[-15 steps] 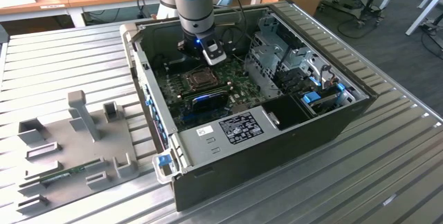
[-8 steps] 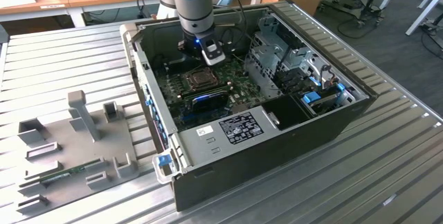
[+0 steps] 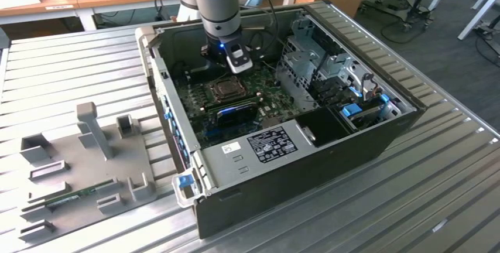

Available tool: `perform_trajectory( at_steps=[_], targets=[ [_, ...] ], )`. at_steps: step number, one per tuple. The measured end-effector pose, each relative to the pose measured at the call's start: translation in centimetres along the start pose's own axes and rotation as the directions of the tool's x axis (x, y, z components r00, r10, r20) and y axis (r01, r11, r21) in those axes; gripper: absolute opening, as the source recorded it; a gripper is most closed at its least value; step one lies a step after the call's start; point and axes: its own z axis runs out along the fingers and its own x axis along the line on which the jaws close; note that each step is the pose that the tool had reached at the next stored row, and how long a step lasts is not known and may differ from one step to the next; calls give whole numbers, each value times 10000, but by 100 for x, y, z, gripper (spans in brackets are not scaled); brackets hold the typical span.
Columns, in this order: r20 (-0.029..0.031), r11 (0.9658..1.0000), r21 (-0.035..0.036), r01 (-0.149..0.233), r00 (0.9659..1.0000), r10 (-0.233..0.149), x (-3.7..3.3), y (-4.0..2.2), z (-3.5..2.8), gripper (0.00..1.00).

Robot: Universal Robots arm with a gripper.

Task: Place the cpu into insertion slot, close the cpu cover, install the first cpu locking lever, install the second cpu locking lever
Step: 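Install the first cpu locking lever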

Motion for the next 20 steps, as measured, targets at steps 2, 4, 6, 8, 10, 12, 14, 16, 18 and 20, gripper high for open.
perform_trajectory(
  at_steps=[2, 4, 6, 8, 10, 12, 14, 16, 18, 20],
  targets=[
    [11, 10000, -5, -46, 10000, 46, 4, 7, 1, 10],
    [21, 10000, -4, -80, 10000, 80, 6, 13, -4, 10],
    [32, 9999, -6, -113, 9999, 113, 7, 21, -11, 10],
    [42, 9999, -4, -142, 9999, 142, 10, 30, -18, 10],
    [50, 9999, -3, -168, 9998, 168, 12, 37, -20, 10],
    [53, 9998, -16, -201, 9998, 201, 12, 38, -20, 10],
    [49, 9997, -36, -232, 9997, 233, 14, 37, -20, 10],
    [40, 9996, -72, -268, 9996, 269, 20, 36, -21, 10],
    [31, 9995, -111, -298, 9995, 298, 33, 32, -24, 10],
    [23, 9994, -143, -319, 9995, 319, 48, 24, -29, 10]
  ],
)
